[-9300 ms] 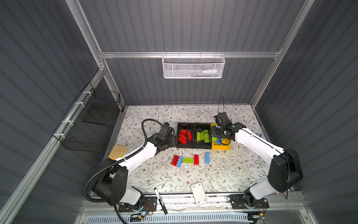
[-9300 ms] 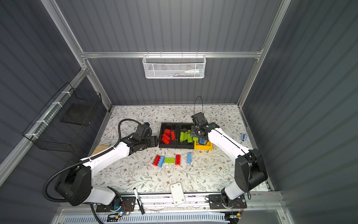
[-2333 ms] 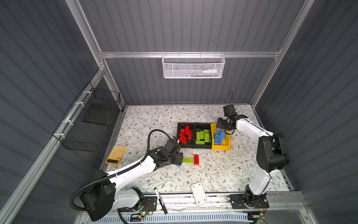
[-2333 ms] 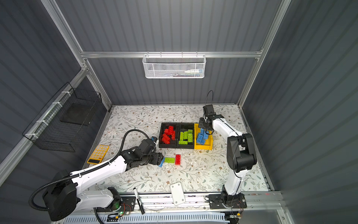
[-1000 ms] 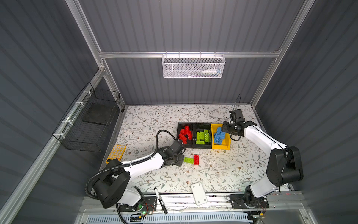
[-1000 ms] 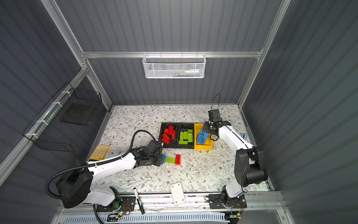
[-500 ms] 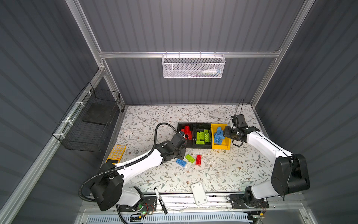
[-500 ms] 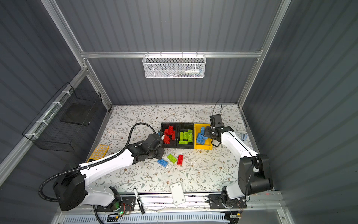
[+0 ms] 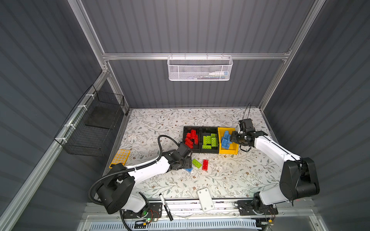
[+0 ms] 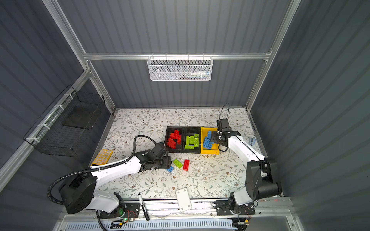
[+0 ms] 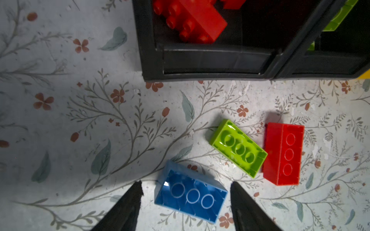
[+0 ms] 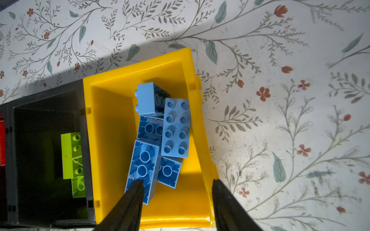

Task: Sort the legos into containers by color
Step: Rotate the lego at the center of the table, then pick up the lego from the center of the table.

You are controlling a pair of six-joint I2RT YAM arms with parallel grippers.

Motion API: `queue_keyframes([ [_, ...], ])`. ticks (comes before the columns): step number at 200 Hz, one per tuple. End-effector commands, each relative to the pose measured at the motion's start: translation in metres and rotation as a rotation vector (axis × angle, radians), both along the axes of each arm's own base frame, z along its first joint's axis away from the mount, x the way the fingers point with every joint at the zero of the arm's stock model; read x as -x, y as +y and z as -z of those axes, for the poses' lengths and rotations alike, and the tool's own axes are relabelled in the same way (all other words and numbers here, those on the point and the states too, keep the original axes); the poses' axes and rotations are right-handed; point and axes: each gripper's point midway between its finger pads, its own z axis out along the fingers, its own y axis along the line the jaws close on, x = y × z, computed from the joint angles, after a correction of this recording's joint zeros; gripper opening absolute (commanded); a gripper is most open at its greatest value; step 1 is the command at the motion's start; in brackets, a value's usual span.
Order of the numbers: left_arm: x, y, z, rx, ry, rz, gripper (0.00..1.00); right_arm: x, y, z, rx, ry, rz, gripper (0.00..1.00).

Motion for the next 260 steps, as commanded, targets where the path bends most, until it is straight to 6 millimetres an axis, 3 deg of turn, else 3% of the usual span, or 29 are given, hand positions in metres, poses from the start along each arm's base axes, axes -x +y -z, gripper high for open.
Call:
queue_keyframes([
  [1, 0.011, -0.003, 0.011, 0.038, 0.083, -0.065, 0.72, -0.005, 0.001, -0.001, -0.012, -0.002, 0.005, 0.57],
  [43, 0.014, -0.013, 0.018, 0.041, 0.145, -0.052, 0.72, -0.009, 0.002, -0.001, -0.010, -0.001, -0.003, 0.57],
  [75, 0.020, -0.009, 0.034, 0.005, 0.192, -0.051, 0.73, -0.010, 0.002, 0.001, -0.008, 0.002, -0.004, 0.57],
  [114, 0.015, -0.007, 0.036, -0.012, 0.186, -0.050, 0.70, -0.009, 0.002, 0.004, -0.006, 0.007, -0.004, 0.57],
  [135, 0.012, -0.005, 0.037, -0.015, 0.187, -0.051, 0.64, -0.009, 0.004, 0.005, -0.013, 0.011, -0.007, 0.57],
  [157, 0.006, 0.002, 0.036, -0.054, 0.174, -0.030, 0.50, -0.010, 0.003, 0.007, -0.010, 0.014, -0.005, 0.57],
  [173, -0.003, 0.011, 0.029, -0.074, 0.156, -0.025, 0.39, -0.009, 0.003, 0.006, -0.014, 0.015, -0.004, 0.57],
  [193, -0.014, 0.022, 0.019, -0.088, 0.127, -0.018, 0.34, -0.009, 0.002, 0.006, -0.010, 0.011, 0.001, 0.57],
  [212, -0.021, 0.027, 0.008, -0.111, 0.099, 0.003, 0.36, -0.008, 0.002, 0.007, -0.015, 0.014, 0.003, 0.57],
  [243, -0.014, 0.028, 0.010, -0.129, 0.113, 0.042, 0.61, -0.007, 0.002, 0.010, -0.017, 0.020, 0.007, 0.57],
  [260, -0.006, 0.030, 0.015, -0.139, 0.121, 0.041, 0.66, -0.006, 0.003, 0.011, -0.023, 0.023, 0.006, 0.57],
])
